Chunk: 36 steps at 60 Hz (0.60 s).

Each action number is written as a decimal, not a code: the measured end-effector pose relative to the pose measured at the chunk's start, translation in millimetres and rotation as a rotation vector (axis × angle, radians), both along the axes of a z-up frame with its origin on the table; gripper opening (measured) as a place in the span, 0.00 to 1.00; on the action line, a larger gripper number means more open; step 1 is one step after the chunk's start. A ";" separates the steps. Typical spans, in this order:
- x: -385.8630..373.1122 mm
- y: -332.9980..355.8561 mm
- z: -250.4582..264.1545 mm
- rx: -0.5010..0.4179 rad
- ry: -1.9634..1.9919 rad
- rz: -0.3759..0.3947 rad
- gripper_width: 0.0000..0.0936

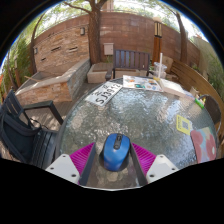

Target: Arrange mouse

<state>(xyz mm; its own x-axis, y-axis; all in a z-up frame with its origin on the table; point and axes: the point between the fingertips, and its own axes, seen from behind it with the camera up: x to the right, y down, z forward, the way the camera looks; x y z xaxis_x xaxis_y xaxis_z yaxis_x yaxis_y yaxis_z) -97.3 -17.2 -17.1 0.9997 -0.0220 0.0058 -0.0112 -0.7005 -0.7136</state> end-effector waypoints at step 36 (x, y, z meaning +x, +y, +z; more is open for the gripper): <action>51.9 -6.0 200.4 0.318 0.145 0.157 0.37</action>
<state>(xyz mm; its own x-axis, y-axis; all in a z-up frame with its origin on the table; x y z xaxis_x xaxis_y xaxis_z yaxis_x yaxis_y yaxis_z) -45.4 -23.2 183.3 0.9810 0.1538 -0.1179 -0.0377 -0.4454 -0.8945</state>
